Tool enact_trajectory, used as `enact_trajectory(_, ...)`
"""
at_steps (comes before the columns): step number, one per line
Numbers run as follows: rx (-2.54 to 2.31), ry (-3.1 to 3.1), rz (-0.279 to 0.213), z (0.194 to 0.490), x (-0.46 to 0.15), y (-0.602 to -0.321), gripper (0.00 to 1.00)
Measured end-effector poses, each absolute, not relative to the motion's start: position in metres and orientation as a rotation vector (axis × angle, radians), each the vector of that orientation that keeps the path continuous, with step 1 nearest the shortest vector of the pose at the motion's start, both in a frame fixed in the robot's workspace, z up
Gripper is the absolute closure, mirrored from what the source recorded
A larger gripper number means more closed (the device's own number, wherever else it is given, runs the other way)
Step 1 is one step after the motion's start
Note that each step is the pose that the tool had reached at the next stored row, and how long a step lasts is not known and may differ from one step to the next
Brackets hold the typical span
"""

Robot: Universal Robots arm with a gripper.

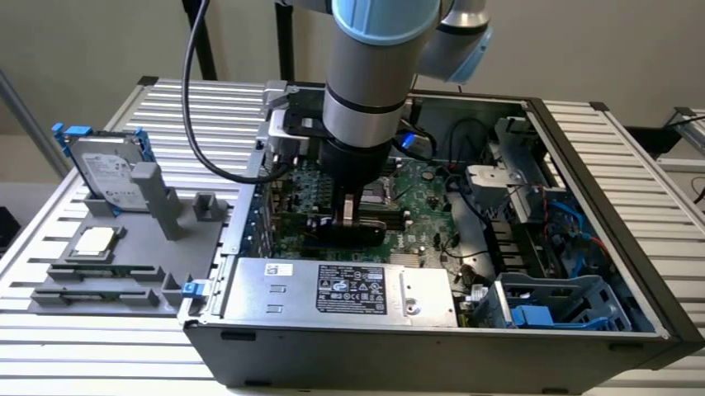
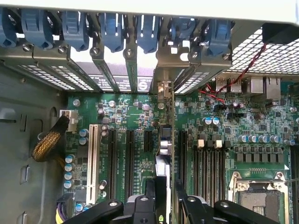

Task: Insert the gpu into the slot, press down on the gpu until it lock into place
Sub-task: 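Insert the gpu into the slot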

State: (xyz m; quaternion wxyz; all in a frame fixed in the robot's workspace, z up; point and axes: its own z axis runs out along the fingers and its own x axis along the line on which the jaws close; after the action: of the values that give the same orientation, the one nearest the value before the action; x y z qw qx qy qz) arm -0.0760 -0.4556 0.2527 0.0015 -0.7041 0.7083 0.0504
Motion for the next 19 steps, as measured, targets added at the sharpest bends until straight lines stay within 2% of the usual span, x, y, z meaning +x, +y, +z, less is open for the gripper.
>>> enact_trajectory(2,-2.21,2.224,0.157,0.253,-0.076,-0.456,0.73)
enact_trajectory(3,-2.211,2.224,0.157,0.255,-0.076,-0.456,0.67)
enact_trajectory(10,-2.21,2.224,0.157,0.286,-0.077,-0.456,0.67)
enact_trajectory(12,-2.21,2.224,0.157,0.294,-0.077,-0.456,0.69)
enact_trajectory(14,-2.21,2.224,0.157,0.295,-0.078,-0.456,0.82)
enact_trajectory(15,-2.21,2.224,0.157,0.295,-0.078,-0.456,0.82)
enact_trajectory(16,-2.21,2.224,0.156,0.295,-0.078,-0.456,0.87)
enact_trajectory(19,-2.21,2.224,0.156,0.295,-0.078,-0.456,0.89)
